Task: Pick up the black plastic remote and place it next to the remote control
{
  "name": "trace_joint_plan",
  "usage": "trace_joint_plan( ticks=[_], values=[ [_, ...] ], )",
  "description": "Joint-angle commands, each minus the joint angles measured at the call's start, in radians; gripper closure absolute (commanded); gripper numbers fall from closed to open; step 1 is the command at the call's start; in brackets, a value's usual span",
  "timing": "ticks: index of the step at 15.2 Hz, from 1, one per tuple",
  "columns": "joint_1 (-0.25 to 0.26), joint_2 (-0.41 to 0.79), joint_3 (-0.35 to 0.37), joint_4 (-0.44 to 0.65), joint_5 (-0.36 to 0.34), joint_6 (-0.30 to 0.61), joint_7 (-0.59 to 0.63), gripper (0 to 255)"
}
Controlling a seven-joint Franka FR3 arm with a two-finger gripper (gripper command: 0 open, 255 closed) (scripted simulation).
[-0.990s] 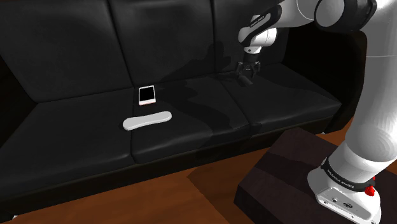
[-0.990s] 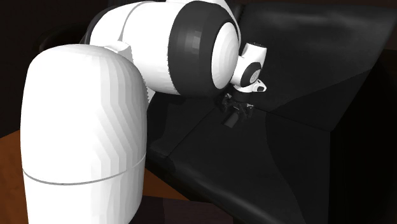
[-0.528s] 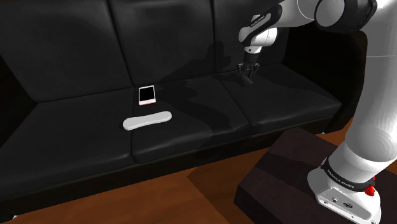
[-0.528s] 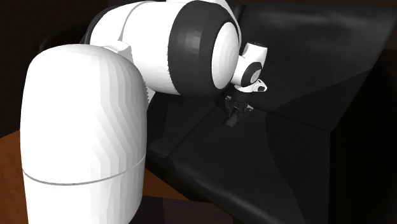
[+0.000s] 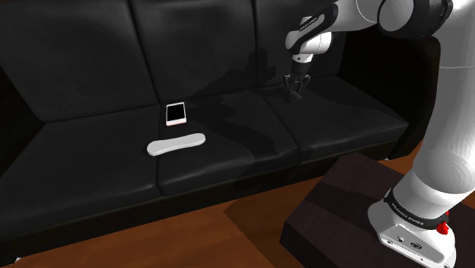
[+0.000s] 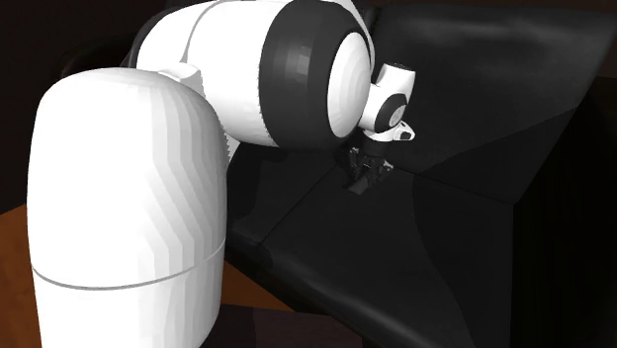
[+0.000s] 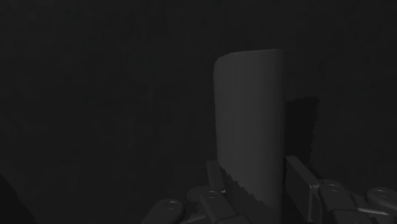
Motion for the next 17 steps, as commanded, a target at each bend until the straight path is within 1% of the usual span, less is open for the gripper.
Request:
trace_joint_plan(
  ticks=[1,16,17],
  values=[
    [0.001,-0.012,-0.002,0.007,-0.004,-0.019,0.004,255],
    [0.005,-0.089,-0.013,0.099,-0.033,-0.185,0.034,255],
    [0.021,-0.109,-0.008,0.070,-0.038,-0.173,0.054,255]
  ],
)
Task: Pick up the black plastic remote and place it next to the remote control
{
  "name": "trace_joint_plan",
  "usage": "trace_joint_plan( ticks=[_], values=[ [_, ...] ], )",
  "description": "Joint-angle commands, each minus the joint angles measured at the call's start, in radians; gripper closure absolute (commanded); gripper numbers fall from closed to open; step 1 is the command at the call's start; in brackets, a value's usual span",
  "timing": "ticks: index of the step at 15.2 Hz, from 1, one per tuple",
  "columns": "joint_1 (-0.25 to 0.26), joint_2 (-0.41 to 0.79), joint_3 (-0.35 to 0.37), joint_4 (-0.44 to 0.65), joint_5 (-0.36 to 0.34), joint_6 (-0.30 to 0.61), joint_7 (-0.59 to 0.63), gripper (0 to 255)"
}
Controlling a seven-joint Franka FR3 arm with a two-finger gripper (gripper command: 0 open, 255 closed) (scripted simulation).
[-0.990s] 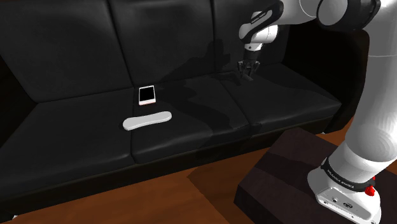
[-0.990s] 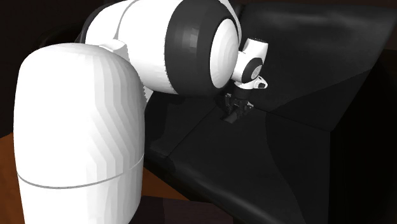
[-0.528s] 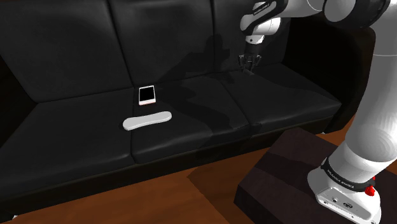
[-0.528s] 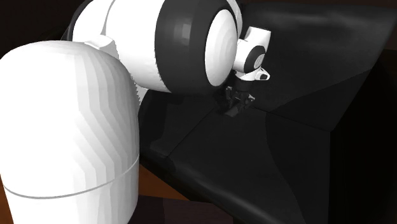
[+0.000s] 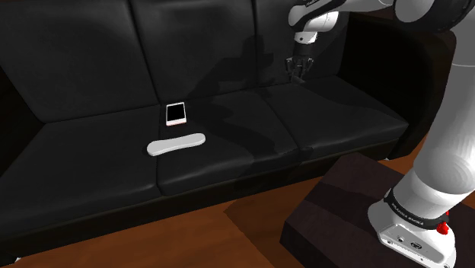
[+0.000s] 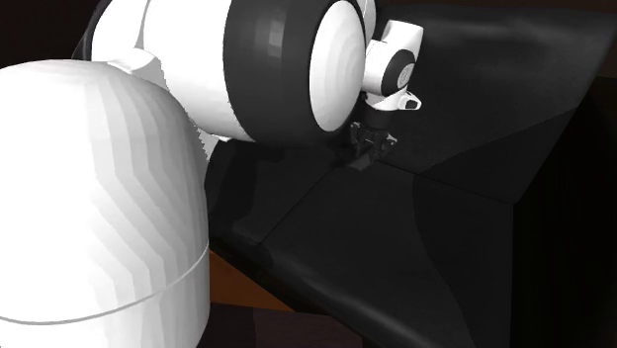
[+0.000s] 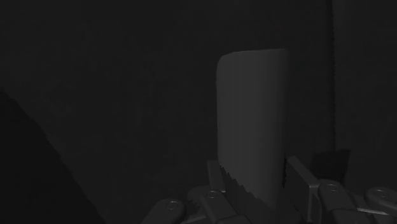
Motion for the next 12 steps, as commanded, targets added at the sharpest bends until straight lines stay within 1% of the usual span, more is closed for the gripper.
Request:
trace_joint_plan(
  ticks=[1,6,12],
  values=[
    [0.024,-0.033,0.008,-0.039,-0.008,0.010,0.031,255],
    [0.098,-0.117,0.041,-0.157,-0.028,0.057,0.137,255],
    [0.180,-0.190,0.092,-0.255,-0.046,0.098,0.273,255]
  ],
)
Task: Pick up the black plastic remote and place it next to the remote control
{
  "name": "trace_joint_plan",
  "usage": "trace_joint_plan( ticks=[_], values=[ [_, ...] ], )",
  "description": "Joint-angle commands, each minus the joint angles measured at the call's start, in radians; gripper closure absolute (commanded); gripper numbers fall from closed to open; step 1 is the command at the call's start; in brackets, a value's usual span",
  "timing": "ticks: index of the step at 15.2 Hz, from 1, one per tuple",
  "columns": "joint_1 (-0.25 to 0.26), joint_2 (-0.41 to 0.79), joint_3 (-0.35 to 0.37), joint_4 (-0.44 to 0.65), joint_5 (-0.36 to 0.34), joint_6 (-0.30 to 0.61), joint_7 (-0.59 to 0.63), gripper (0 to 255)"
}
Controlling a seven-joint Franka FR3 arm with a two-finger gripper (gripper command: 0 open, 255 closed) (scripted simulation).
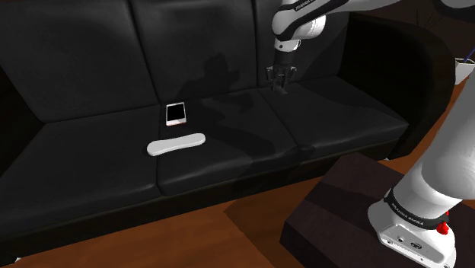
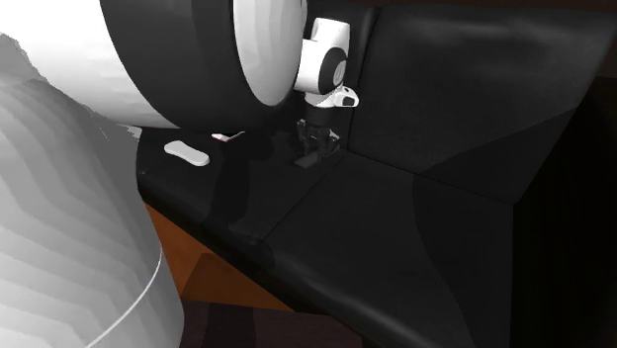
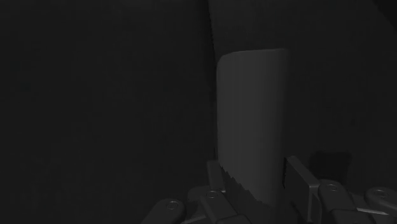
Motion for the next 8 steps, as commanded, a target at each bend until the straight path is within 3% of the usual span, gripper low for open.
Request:
trace_joint_plan(
  ticks=[1,8],
  values=[
    [0.029,-0.022,0.019,-0.029,-0.005,0.013,0.050,255],
    [0.120,-0.061,0.089,-0.081,-0.018,0.043,0.215,255]
  ],
)
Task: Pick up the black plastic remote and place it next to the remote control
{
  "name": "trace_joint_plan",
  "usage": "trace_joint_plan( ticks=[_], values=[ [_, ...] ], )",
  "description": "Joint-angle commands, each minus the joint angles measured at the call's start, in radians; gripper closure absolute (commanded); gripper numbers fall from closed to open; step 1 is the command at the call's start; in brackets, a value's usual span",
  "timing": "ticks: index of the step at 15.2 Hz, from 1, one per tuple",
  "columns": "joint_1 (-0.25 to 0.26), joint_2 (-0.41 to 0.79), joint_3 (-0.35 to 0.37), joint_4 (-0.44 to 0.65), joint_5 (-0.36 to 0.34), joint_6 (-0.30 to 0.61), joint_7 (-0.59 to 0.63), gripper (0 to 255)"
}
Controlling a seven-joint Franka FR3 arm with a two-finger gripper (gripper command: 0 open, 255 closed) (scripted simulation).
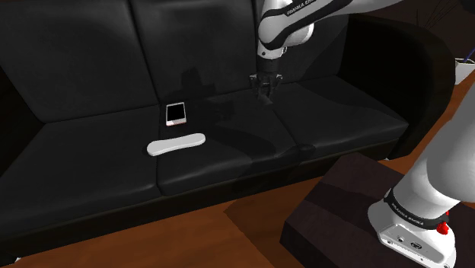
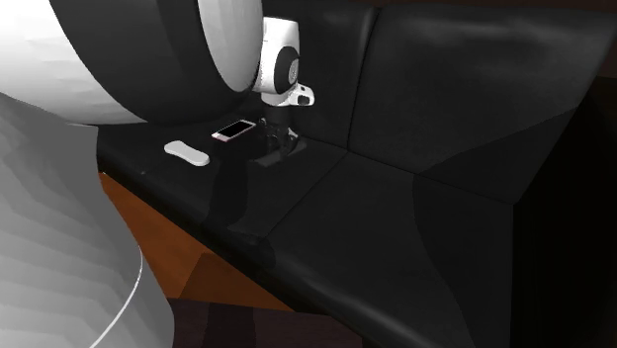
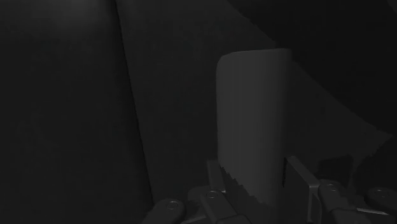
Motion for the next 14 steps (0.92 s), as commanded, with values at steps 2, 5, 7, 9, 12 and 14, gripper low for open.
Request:
trace_joint_plan(
  ticks=[2,5,7,9,12,14],
  values=[
    [0.037,0.000,0.030,-0.003,-0.005,0.010,0.070,255],
    [0.076,0.002,0.061,-0.001,-0.010,0.017,0.143,255],
    [0.101,0.008,0.082,0.006,-0.014,0.020,0.191,255],
    [0.127,0.017,0.102,0.018,-0.019,0.022,0.239,255],
    [0.166,0.038,0.131,0.044,-0.029,0.022,0.312,255],
    [0.193,0.056,0.150,0.068,-0.037,0.021,0.361,255]
  ],
)
